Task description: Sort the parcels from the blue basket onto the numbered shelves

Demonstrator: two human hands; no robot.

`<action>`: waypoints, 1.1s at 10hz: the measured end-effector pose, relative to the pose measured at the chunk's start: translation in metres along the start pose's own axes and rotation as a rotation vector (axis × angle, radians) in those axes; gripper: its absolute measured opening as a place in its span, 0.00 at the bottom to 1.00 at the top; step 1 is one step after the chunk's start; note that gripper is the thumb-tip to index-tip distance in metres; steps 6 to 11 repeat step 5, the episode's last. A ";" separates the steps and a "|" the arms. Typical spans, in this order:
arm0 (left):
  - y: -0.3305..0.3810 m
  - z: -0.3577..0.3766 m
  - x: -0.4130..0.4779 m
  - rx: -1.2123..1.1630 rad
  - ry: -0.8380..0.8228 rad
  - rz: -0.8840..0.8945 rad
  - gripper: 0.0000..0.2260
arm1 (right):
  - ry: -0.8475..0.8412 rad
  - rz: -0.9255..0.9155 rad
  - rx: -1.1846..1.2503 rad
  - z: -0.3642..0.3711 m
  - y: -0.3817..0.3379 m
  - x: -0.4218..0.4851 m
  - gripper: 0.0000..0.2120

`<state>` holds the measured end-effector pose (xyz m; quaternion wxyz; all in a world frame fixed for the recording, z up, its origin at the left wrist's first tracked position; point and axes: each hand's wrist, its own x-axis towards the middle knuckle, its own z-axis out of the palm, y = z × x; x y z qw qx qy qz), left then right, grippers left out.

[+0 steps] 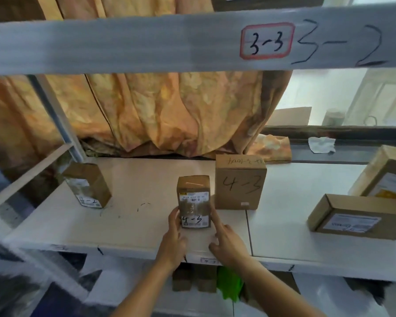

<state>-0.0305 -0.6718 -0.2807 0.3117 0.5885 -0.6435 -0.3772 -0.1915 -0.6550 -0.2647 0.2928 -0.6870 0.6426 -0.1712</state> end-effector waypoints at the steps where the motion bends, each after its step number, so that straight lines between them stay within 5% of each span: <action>1: -0.010 0.003 0.005 0.019 -0.048 -0.016 0.38 | 0.009 0.039 0.009 0.007 0.004 0.005 0.50; 11: -0.011 0.007 0.018 0.115 -0.087 -0.100 0.40 | -0.048 0.135 0.019 0.016 0.007 0.009 0.44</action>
